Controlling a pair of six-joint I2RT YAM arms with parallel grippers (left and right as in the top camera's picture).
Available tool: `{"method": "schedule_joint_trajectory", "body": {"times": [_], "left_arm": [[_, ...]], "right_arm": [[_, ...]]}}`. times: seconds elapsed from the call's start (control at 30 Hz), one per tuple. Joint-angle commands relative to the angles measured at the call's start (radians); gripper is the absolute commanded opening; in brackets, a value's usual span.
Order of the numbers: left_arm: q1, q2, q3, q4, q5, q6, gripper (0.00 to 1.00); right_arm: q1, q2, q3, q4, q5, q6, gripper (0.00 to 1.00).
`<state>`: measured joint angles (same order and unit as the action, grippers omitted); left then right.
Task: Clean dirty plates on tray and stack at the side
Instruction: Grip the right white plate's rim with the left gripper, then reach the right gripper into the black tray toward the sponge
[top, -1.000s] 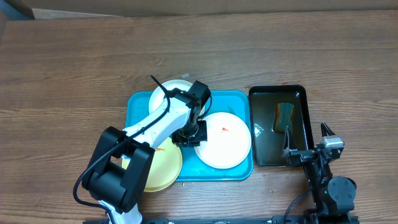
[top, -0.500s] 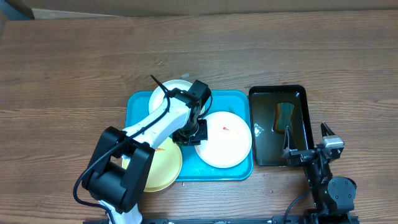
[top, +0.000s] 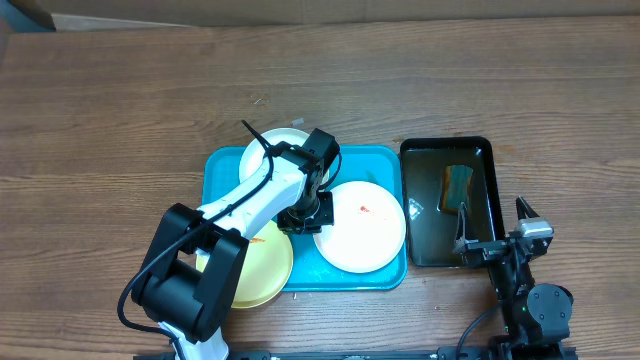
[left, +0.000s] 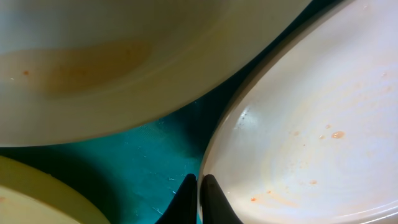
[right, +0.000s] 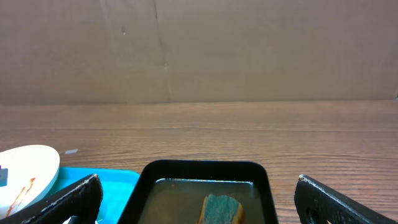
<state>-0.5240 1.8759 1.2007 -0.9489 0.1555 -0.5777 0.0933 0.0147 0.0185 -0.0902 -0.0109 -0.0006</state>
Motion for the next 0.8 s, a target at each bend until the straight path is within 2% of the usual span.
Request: {"method": "schedule_joint_trajectory", "body": {"times": [0.0, 0.13, 0.27, 0.4, 0.47, 0.6, 0.77], "left_arm": [[-0.008, 0.009, -0.008, 0.009, -0.006, -0.008, 0.04], [-0.008, 0.009, -0.008, 0.009, -0.006, -0.014, 0.04], [-0.009, 0.009, -0.009, 0.008, -0.006, -0.014, 0.04], [-0.014, 0.009, -0.016, 0.016, -0.006, -0.014, 0.04], [-0.015, 0.009, -0.016, 0.016, -0.006, -0.014, 0.04], [-0.019, 0.009, -0.016, 0.017, -0.009, -0.014, 0.04], [-0.025, 0.009, -0.016, 0.023, -0.009, -0.014, 0.04]], "right_arm": [[0.003, -0.011, -0.011, 0.006, 0.009, -0.007, 1.00], [0.003, -0.011, -0.011, 0.030, 0.051, -0.023, 1.00], [0.005, -0.011, -0.010, 0.050, -0.018, -0.026, 1.00], [0.005, -0.011, 0.018, 0.089, -0.137, 0.064, 1.00], [0.005, -0.011, 0.080, 0.002, -0.137, 0.111, 1.00], [0.005, 0.041, 0.264, -0.160, -0.128, 0.113, 1.00], [0.004, 0.261, 0.569, -0.342, -0.122, 0.100, 1.00]]}}
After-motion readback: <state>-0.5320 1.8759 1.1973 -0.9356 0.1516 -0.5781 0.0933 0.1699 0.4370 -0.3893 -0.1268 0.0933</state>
